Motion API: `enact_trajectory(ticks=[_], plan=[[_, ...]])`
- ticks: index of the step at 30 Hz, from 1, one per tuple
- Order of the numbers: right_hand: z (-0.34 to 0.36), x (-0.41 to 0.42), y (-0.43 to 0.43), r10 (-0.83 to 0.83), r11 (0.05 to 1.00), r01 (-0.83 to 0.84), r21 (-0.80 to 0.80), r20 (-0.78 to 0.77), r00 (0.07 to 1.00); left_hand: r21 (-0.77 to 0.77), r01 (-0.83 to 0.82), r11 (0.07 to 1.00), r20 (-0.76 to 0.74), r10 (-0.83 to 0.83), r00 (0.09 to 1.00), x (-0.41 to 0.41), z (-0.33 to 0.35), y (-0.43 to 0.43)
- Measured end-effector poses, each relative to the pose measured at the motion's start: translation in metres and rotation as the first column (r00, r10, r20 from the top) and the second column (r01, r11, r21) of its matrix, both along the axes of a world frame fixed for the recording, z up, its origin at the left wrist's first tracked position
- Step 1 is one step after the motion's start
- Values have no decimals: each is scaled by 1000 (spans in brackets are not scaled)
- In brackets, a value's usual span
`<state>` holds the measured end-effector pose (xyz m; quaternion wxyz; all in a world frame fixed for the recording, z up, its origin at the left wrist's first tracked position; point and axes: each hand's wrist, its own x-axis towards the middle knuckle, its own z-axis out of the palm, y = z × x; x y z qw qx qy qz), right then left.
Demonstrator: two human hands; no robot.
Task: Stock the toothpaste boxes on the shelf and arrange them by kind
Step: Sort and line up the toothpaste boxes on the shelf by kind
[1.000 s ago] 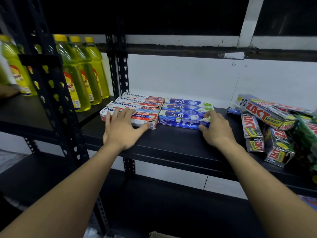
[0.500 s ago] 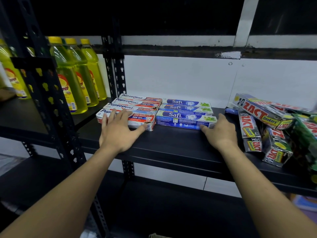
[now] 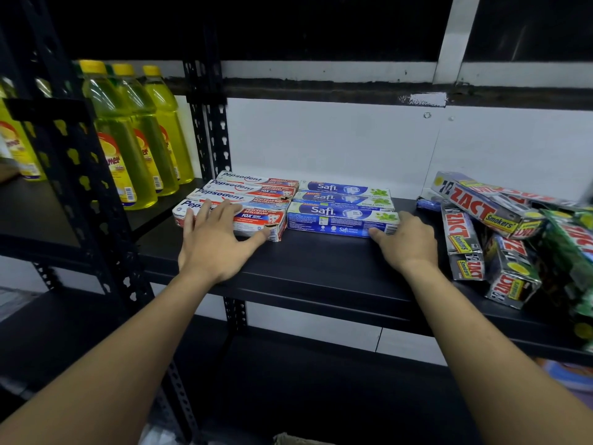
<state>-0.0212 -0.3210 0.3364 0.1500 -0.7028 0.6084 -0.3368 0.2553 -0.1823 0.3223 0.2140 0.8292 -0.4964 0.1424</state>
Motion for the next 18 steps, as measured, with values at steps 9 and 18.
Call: enact_trajectory(ticks=[9,18], plan=[[0,-1,1,10,1000,-10,-4,-16,1000,4,-2,1000,-3,2,1000,-2,2,1],[-1,-1,0,-15,1000,14,26,41,999,5,-6,1000,1,6,1000,-2,2,1]])
